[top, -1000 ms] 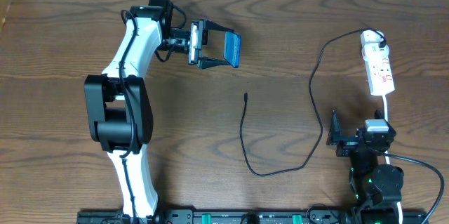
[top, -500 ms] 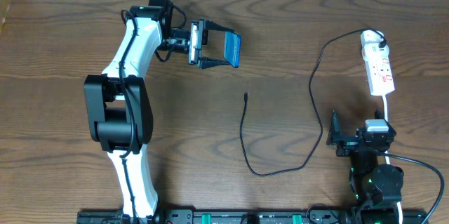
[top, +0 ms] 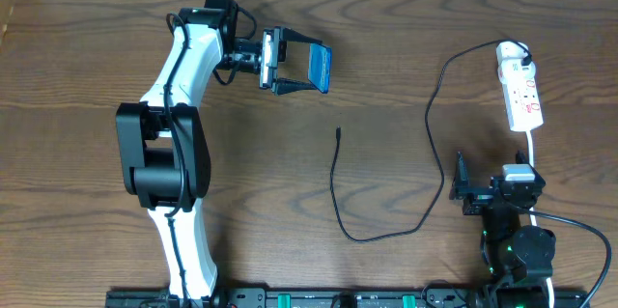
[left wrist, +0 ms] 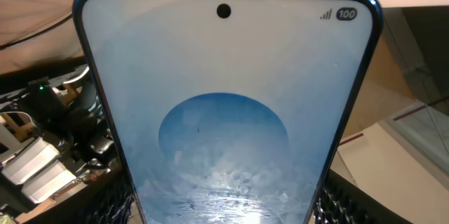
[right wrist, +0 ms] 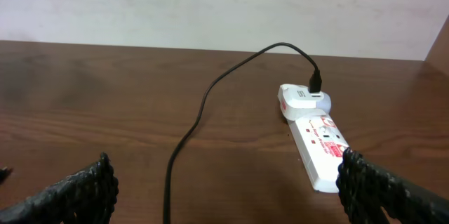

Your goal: Plug charger to phone and switch on socket

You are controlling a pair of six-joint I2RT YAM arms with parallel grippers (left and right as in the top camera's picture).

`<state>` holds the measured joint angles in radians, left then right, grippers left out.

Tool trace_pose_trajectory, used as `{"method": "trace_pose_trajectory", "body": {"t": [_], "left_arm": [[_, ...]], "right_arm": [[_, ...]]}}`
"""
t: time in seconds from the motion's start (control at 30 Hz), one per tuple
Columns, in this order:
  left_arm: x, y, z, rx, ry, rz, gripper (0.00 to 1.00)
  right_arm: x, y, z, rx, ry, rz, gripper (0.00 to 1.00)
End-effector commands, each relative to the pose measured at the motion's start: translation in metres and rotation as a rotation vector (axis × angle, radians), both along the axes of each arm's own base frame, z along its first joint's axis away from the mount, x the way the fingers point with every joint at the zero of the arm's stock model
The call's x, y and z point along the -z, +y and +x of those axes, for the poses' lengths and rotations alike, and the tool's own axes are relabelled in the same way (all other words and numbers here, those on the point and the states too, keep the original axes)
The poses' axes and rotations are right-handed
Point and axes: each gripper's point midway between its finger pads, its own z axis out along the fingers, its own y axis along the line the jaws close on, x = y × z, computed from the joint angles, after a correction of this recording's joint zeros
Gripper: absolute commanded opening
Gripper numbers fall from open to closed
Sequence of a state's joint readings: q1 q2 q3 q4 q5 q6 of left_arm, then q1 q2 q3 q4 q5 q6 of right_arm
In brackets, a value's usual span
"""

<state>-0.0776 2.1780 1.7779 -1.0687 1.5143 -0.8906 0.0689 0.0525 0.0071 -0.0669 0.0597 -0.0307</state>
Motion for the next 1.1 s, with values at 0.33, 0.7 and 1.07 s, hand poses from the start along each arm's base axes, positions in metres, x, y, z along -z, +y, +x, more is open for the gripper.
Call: {"method": "trace_pose_trajectory", "body": {"t": [0.33,0.7,1.07], "left_arm": [[-0.0301,0.0014,-0.0043,-0.002,-0.042,-0.062,0.07],[-0.0297,0.0014,-0.0043,-0.002,-0.043,-0.059,0.07],[-0.0297,0.0014,-0.0043,0.001,-0.084,-0.062,0.07]], "right_arm": [[0.0019,0.0007,-0.0001,-0.004,0.006,-0.009,0.99],[0.0019,0.0007,-0.0001,-0.004,0.006,-0.009,0.99],[0.0019,0.0007,-0.0001,-0.004,0.006,-0.009,0.99]]}}
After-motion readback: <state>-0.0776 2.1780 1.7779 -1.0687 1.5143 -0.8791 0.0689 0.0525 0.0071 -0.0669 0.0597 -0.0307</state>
